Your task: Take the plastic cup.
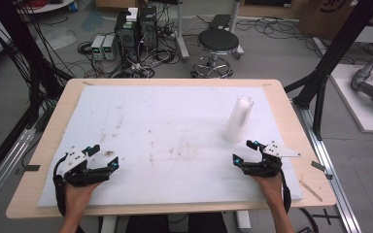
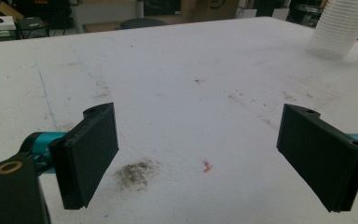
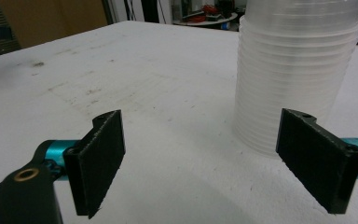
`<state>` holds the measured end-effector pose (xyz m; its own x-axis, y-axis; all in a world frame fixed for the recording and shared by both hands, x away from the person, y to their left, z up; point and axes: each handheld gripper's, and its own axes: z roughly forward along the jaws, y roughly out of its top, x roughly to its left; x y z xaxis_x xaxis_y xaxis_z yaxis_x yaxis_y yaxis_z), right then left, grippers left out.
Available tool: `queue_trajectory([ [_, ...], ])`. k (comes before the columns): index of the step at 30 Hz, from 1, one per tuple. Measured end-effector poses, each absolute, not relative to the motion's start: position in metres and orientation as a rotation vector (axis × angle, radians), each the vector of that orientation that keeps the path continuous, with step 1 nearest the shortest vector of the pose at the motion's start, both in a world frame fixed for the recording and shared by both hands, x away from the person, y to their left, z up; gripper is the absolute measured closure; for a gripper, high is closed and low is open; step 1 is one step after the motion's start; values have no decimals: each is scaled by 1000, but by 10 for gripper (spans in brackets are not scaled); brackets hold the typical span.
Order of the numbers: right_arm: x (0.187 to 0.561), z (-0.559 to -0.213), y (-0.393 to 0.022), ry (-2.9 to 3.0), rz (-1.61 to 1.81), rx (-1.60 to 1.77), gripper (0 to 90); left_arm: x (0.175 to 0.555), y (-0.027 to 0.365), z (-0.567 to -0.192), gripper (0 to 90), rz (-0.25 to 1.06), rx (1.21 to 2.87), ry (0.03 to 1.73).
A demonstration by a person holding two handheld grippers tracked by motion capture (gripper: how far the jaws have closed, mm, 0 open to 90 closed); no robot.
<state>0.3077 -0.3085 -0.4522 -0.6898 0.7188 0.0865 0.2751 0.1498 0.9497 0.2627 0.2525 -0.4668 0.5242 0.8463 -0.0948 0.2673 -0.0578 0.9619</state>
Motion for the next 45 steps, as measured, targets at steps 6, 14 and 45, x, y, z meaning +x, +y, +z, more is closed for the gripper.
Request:
queue_trajectory([
  [6,308,-452,-309,2048,1561,956,150,262,252,-467,125,627,1606,970],
  [14,311,-452,-310,2055,1563,982,150,262,251,-467,125,636,1612,965],
  [45,336,-383,-331,2091,1615,892,150,264,251,-466,125,623,1633,961],
])
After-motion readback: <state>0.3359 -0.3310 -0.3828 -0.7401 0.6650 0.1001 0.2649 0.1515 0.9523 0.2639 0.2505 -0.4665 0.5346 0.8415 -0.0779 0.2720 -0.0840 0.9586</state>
